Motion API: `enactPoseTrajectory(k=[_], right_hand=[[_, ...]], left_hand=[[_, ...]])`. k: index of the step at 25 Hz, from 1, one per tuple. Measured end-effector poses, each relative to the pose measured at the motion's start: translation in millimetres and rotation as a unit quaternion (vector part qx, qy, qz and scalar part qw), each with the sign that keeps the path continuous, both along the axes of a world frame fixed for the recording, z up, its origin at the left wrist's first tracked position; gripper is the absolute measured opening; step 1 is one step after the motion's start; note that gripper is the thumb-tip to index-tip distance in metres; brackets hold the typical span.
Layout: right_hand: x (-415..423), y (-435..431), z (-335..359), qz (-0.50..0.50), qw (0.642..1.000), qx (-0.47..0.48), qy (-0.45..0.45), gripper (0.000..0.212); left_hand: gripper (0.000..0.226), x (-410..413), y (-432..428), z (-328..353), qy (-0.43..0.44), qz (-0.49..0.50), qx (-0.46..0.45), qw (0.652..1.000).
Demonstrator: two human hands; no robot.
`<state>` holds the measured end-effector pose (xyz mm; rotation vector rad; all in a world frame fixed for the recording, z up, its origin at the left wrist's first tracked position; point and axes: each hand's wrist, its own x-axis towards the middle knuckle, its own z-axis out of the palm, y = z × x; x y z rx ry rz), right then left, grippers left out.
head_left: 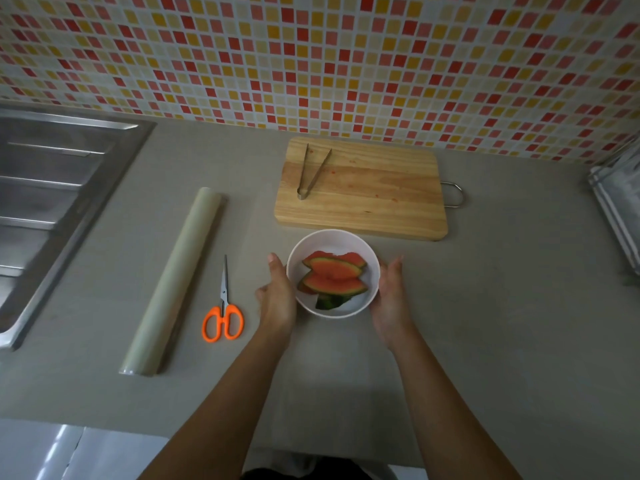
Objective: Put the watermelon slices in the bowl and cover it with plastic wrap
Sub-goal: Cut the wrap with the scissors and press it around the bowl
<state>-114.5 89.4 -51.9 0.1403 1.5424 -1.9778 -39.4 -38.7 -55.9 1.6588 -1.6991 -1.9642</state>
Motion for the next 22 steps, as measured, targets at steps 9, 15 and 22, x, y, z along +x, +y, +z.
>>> enactPoseTrajectory(k=[9, 15, 22], right_hand=[[-12, 4, -7, 0.026, 0.988, 0.14, 0.067, 0.079], [-21, 16, -13, -0.041, 0.993, 0.11, 0.003, 0.072], [-32, 16, -16, -0.024, 0.988, 0.153, 0.011, 0.069]], left_hand=[[0.064, 6, -22, 11, 0.041, -0.045, -0.057, 0.996], [0.06, -9, -30, 16, 0.155, -0.079, -0.003, 0.985], [0.06, -23, -46, 2, 0.172, -0.18, -0.059, 0.967]])
